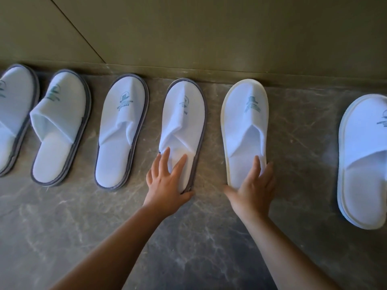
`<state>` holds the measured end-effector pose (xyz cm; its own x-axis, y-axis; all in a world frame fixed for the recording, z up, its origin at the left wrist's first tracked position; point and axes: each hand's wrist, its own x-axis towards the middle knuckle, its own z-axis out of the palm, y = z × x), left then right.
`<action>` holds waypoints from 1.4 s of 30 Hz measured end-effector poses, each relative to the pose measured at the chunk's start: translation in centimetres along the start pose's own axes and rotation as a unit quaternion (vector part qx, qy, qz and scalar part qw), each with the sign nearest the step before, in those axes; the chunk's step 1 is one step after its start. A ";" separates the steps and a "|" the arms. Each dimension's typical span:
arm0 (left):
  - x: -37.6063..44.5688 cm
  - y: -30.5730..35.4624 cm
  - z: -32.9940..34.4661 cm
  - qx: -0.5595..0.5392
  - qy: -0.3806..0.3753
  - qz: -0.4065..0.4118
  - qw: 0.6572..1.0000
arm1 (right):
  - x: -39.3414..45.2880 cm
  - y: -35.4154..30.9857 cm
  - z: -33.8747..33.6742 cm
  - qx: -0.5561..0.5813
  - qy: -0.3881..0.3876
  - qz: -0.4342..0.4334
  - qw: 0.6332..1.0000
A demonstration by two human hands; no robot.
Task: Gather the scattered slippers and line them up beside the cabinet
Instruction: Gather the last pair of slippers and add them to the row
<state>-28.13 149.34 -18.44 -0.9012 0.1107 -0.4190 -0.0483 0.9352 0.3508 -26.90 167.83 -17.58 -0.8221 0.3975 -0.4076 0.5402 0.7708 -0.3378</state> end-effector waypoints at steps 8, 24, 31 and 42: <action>0.2 0.6 0.0 -0.006 -0.004 -0.005 1.000 | 0.2 1.1 -0.5 0.000 0.012 0.008 1.000; 0.1 0.8 -0.1 0.000 -0.004 -0.006 1.000 | 0.2 0.4 -0.2 0.008 0.006 -0.004 1.000; -0.1 1.9 -1.2 0.026 -0.008 0.003 1.000 | 0.2 0.0 -0.6 0.014 -0.007 -0.008 1.000; 0.4 12.2 1.7 0.049 -0.099 0.186 0.976 | 0.9 9.5 -8.1 0.046 0.104 0.038 0.993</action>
<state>-28.37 161.36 -15.80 -0.7468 0.5023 -0.4358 0.3168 0.8449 0.4310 -23.96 179.50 -14.21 -0.7927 0.5540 -0.2543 0.6081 0.6903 -0.3920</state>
